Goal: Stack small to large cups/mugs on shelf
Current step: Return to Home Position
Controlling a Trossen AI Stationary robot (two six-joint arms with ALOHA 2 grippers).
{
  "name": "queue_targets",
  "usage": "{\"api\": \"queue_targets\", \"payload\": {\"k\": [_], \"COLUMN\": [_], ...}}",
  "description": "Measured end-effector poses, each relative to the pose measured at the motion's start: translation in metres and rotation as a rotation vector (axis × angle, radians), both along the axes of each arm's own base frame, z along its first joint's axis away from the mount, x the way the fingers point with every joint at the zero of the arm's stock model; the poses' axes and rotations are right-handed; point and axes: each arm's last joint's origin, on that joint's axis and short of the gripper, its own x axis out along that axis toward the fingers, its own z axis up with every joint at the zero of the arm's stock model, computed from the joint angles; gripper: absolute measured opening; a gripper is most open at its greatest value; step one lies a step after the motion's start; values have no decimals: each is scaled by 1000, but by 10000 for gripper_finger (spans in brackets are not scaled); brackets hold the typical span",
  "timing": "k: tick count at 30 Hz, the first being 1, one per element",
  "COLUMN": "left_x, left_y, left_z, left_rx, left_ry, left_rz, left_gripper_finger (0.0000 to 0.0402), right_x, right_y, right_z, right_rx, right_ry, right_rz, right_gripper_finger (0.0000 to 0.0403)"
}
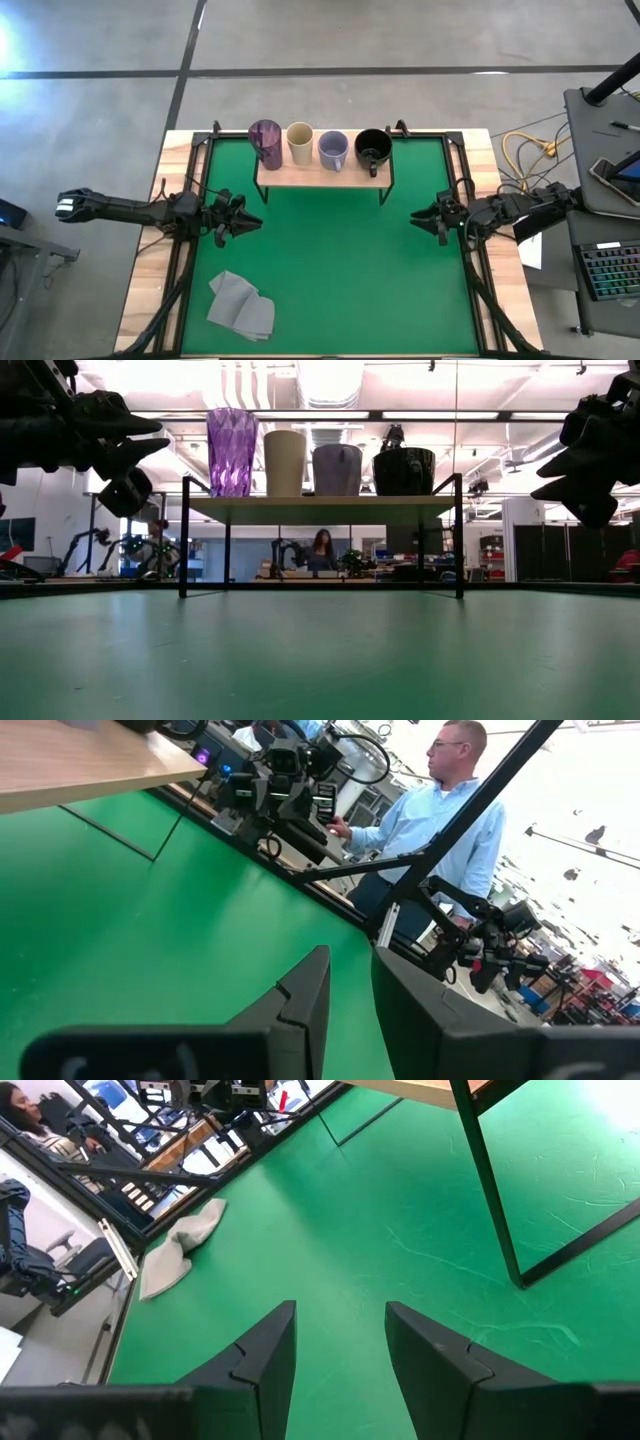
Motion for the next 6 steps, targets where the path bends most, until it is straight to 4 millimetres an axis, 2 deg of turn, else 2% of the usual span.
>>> {"api": "queue_targets", "payload": {"k": [6], "left_x": [0], "left_y": [0], "left_z": [0], "left_rx": [0], "left_ry": [0], "left_rz": [-2], "left_gripper_finger": [64], "right_x": [0], "right_y": [0], "right_z": [0], "right_rx": [-1], "right_ry": [0], "right_rz": [0], "right_gripper_finger": [148]}}
